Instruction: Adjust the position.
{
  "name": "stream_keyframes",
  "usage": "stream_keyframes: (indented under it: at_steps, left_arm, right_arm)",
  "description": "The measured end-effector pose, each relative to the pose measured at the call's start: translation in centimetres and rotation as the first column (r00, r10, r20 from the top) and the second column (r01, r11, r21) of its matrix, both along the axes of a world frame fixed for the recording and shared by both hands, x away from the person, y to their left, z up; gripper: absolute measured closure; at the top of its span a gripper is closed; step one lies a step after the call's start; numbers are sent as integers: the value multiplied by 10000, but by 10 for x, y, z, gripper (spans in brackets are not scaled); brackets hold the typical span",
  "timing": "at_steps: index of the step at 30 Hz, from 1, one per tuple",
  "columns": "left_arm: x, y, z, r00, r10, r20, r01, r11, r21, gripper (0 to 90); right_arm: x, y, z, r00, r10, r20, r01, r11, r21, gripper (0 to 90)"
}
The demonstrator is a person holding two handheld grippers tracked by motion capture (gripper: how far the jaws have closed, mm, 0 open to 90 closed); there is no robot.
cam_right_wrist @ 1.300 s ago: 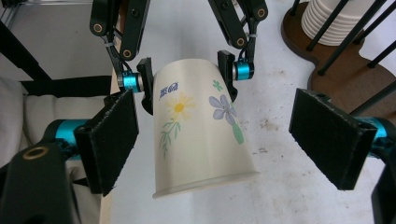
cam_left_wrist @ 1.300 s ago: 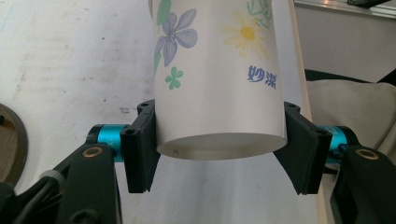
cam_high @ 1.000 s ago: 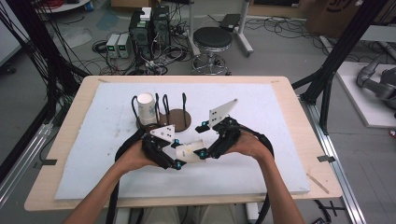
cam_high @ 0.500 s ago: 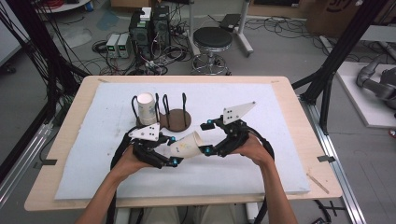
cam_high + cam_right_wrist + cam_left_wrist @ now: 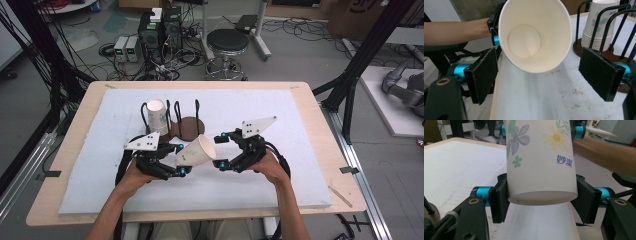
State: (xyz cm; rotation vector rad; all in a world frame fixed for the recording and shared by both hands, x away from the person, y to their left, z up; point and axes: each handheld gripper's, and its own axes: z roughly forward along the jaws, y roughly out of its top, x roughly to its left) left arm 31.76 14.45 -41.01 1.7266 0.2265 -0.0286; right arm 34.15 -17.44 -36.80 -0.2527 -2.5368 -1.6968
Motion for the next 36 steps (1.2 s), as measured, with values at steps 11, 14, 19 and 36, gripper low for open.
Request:
stream_keyframes:
  at_steps: [11, 14, 19, 36]
  left_arm:
    - [1, -3, 1, 9999, -23, 137, 34, 9968, -799, 369]
    - [1, -4, 1, 9999, -41, 167, 56, 9959, -905, 369]
    - [0, -6, 2, 9998, -78, 201, 98, 9950, -997, 369]
    - [-1, -13, 1, 9988, -368, 311, 394, 9955, -863, 369]
  right_arm:
    - [0, 9, -5, 9997, 233, -73, -229, 9981, 565, 163]
    - [-1, 14, -6, 9992, 365, -130, -354, 9966, 742, 164]
    - [0, 22, -8, 9987, 485, -170, -468, 9948, 903, 164]
    - [2, 33, -8, 9970, 755, -197, -715, 9849, 1575, 211]
